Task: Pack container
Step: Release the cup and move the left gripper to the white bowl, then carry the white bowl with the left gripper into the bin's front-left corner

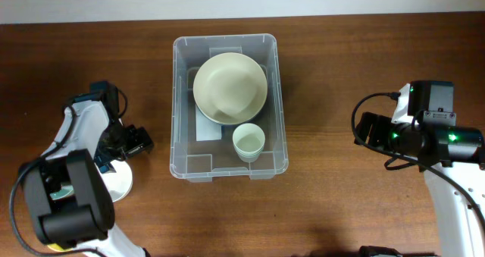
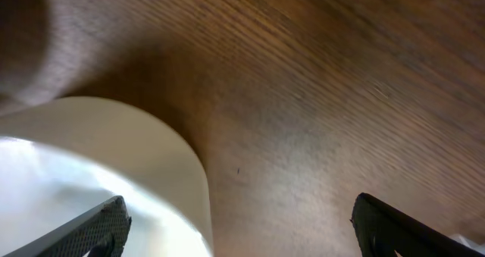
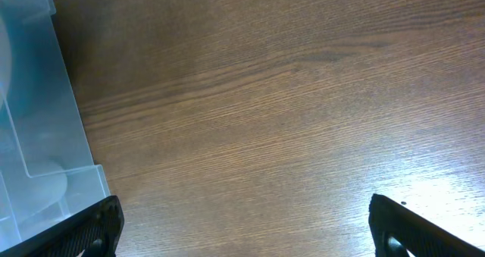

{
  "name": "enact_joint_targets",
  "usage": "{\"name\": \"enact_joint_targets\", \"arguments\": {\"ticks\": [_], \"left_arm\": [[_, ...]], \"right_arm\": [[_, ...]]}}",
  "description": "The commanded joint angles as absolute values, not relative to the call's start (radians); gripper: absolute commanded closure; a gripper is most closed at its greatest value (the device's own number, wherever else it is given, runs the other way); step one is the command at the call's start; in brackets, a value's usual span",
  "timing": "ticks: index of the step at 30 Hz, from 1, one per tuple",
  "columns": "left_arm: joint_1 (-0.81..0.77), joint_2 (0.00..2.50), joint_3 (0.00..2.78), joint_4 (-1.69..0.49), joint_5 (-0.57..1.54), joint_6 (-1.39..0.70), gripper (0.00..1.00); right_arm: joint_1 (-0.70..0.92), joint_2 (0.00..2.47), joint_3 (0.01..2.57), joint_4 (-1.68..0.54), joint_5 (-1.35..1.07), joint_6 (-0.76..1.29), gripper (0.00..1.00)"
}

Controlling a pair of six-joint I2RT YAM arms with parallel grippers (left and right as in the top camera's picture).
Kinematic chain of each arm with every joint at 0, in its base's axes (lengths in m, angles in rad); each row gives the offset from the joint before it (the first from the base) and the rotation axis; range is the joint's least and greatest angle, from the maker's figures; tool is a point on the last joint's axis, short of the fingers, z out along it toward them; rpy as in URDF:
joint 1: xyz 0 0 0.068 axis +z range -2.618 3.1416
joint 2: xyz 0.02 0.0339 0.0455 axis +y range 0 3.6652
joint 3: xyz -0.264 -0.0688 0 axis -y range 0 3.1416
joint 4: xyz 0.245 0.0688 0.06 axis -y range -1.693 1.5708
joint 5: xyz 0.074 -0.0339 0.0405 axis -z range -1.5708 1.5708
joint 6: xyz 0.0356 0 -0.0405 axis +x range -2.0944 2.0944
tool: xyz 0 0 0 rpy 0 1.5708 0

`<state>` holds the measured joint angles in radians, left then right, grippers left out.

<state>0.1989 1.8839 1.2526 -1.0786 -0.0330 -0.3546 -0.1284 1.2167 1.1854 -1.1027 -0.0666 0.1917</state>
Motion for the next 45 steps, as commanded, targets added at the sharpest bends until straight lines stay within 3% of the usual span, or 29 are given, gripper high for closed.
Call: {"name": "enact_joint_targets", "arguments": {"ticks": [1,4,9,12,17,21,31,39,45], "left_arm": [[0.206,1.937,1.245,-1.064,-0.022,-0.335,0.05],[0.206,1.958,1.245,-1.062,-0.022,-0.335,0.11],[0.205,1.96,1.245,-1.058,-0.033,-0.335,0.51],[0.206,1.96,1.244,-1.06,-0.033,-0.335,0.62],[0.206,1.964,1.244,-1.057,-0.033,-0.335,0.92],[0.206,1.964,1.244,-1.051,-0.033,-0.335,0.99],[0.144,1.885,1.347,-1.168,-0.033,-0.335,0.99],[-0.109,1.595,1.618,-1.321,-0.033,-0.351,0.99],[-0.328,1.572,1.662,-1.343,-0.033,-0.45,0.99]], "right_arm": [[-0.126,1.213,1.189,-1.103,-0.067,0.188,0.01],[-0.126,1.213,1.189,-1.103,-0.067,0.188,0.01],[-0.126,1.213,1.189,-1.103,-0.067,0.188,0.01],[-0.126,1.213,1.189,-1.103,-0.067,0.188,0.01],[-0.126,1.213,1.189,-1.104,-0.067,0.188,0.01],[-0.126,1.213,1.189,-1.106,-0.067,0.188,0.01],[-0.126,1.213,1.189,-1.106,-0.058,0.188,0.01],[-0.126,1.213,1.189,-1.107,-0.033,0.188,0.01],[-0.126,1.213,1.189,-1.11,-0.034,0.189,0.01]]}}
